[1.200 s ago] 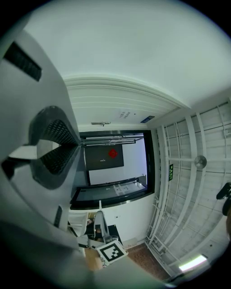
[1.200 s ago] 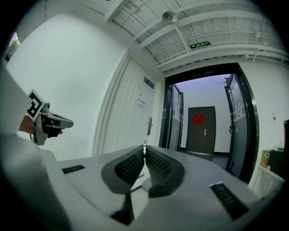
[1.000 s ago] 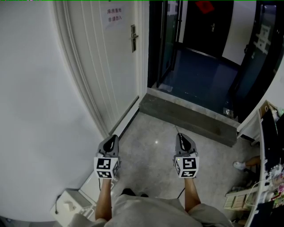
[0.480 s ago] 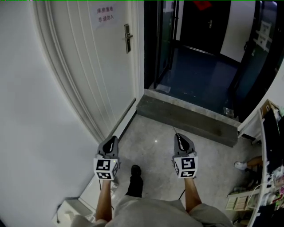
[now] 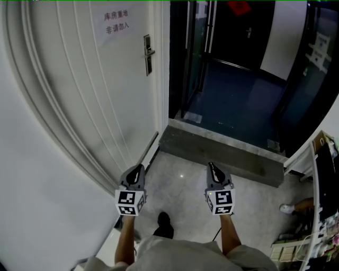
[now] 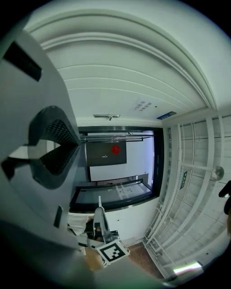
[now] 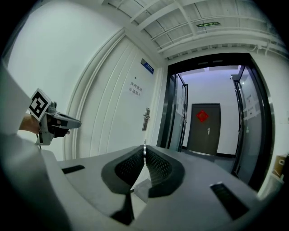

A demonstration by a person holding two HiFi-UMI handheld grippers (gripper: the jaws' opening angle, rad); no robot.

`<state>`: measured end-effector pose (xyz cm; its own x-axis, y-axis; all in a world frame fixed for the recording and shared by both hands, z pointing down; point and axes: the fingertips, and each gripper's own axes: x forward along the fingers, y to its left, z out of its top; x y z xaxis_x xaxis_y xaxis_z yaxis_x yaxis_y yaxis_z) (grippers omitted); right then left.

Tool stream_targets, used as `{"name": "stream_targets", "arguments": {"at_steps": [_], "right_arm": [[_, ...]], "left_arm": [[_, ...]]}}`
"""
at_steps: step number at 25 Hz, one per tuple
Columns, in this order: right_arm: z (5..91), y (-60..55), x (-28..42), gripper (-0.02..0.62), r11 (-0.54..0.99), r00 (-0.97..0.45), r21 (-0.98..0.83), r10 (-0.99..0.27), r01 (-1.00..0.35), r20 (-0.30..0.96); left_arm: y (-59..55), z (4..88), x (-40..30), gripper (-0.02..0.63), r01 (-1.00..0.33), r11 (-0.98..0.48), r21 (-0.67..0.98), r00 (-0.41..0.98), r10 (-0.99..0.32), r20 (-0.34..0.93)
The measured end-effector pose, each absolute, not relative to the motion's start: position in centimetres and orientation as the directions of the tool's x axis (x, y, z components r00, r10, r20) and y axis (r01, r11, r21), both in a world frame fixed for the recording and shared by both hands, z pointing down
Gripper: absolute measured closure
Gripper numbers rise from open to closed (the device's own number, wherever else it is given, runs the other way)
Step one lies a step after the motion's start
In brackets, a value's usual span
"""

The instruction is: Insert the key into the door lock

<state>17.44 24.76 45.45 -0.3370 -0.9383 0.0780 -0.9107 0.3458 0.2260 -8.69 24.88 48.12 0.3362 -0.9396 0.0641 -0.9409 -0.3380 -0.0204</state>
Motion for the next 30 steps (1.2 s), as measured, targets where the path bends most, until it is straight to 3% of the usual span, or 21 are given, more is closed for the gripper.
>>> {"name": "stream_targets", "arguments": {"at_steps": [13, 30], "right_arm": [[44.0, 3.0, 12.0, 0.566, 0.351, -0.343, 0.253, -0.936, -0.902, 0.074], [47.1, -8.4, 10.2, 0.566, 0.346, -0.321, 0.243, -0.937, -0.906, 0.137]], "left_arm": [[3.4, 45.9, -14.0, 0.589, -0.94, -0.339, -0.03, 0.338, -0.941, 0.037], [-8.9, 48.4, -14.1, 0.589, -0.919, -0.394, -0.025, 0.39, -0.916, 0.097]]}}
